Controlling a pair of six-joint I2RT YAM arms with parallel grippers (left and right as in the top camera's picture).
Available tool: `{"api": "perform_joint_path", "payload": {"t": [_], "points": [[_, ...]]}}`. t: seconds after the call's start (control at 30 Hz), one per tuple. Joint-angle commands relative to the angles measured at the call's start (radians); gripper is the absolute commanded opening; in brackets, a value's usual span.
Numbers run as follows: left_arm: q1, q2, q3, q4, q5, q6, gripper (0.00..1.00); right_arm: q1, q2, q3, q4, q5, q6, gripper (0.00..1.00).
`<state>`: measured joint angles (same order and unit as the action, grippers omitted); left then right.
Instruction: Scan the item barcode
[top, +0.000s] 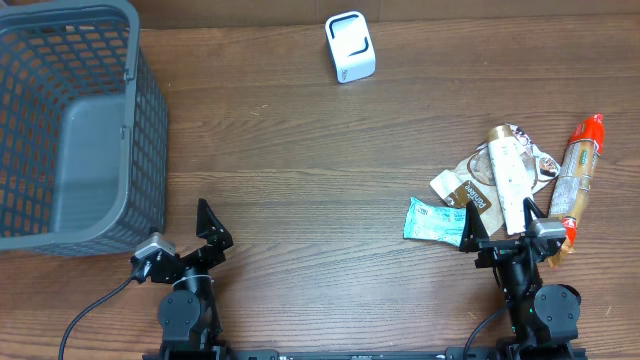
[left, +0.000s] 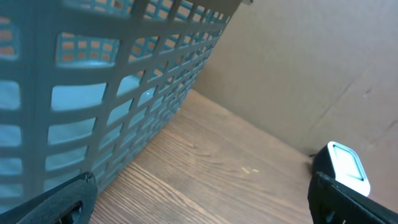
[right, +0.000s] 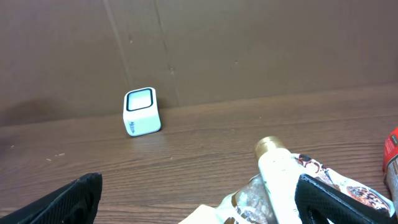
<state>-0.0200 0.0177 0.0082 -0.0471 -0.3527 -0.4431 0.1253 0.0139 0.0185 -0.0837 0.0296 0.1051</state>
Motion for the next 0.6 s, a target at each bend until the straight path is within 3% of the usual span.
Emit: {"api": "perform_joint_path", "payload": {"t": [0.0,0.3,0.57], "points": [[0.001,-0.005,-0.003,-0.001,-0.010,0.169,1.00,0.004,-0.011,-0.011,0.003,-0.005,-0.002,1.00],[0.001,-0.005,-0.003,-0.014,0.195,0.571,1.00,0.004,-0.011,-0.011,0.003,-0.005,-0.002,1.00],[0.001,-0.005,-0.003,-0.019,0.223,0.593,1.00,0.004,-0.011,-0.011,0.003,-0.005,-0.002,1.00]]}}
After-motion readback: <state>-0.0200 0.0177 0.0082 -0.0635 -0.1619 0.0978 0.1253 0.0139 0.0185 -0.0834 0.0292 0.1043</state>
